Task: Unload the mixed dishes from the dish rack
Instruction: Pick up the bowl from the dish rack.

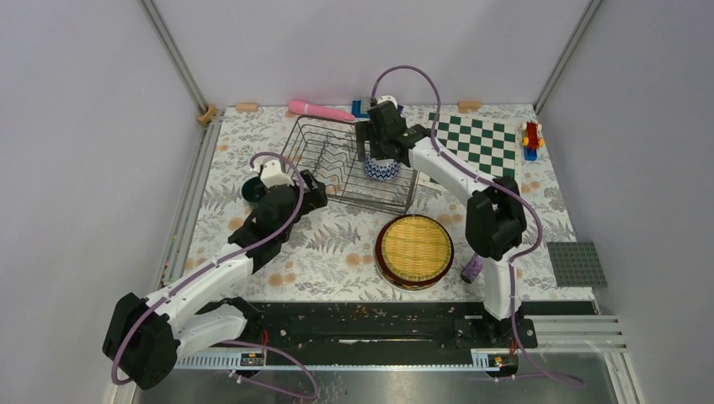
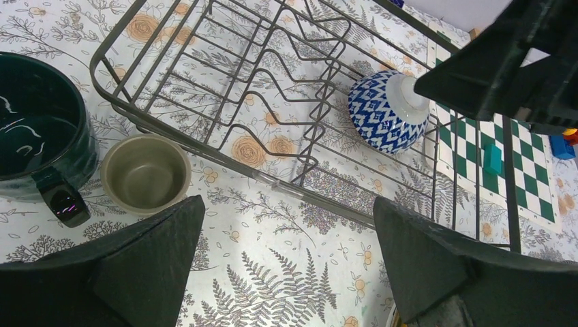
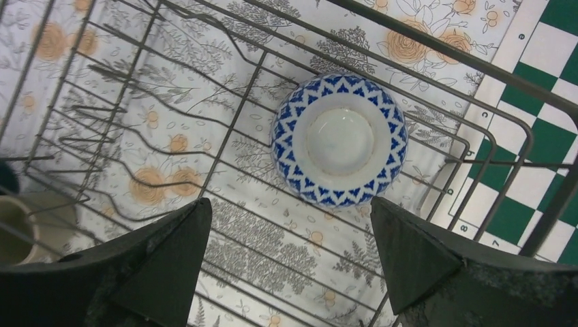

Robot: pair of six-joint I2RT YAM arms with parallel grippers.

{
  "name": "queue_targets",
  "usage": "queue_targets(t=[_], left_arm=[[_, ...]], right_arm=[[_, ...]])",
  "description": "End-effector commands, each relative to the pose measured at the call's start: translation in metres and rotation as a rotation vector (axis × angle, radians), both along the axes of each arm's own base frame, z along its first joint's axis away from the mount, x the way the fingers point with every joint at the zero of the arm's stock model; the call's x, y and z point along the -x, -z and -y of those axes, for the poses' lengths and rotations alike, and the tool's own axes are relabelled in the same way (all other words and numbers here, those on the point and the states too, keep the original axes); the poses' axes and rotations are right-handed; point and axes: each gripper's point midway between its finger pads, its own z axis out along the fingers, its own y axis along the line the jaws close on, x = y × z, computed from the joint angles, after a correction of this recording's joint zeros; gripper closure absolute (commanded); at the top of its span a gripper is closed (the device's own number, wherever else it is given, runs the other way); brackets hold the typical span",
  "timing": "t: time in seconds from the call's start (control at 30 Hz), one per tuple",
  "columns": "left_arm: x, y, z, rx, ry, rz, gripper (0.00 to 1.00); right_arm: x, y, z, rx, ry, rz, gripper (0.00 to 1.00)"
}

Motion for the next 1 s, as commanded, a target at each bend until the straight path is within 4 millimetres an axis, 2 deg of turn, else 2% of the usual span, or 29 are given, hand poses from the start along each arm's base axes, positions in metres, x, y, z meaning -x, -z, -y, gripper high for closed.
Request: queue_targets(t=[0.0, 0.2, 0.47, 0.73, 0.93, 0.97], left_arm=[[-0.014, -0.030, 0.004, 0.024, -0.004, 0.083, 0.01], [-0.016, -0.022, 0.002, 0.026, -0.006, 0.069, 0.01], [-0.019, -0.015, 0.000, 0.021, -0.011, 0.052, 0.01], [-0.020, -0.012, 0.000, 0.020, -0.013, 0.044, 0.01], [-0.020, -0.012, -0.001, 0.020, -0.012, 0.043, 0.01], [-0.020, -0.012, -0.001, 0.022, -0.011, 0.045, 0.01]], right_arm=[[-0.020, 0.000, 0.008, 0.025, 0.014, -0.006, 0.08], [-0.037, 0.020, 0.005, 0.027, 0.013, -0.041, 0.11], [-0.048, 0.041, 0.003, 0.055, 0.019, -0.082, 0.17], [-0.050, 0.055, 0.010, 0.094, 0.046, -0.102, 0.27], [-0.047, 0.056, 0.013, 0.100, 0.061, -0.107, 0.36], [-0.046, 0.057, 0.014, 0.101, 0.062, -0.109, 0.40]])
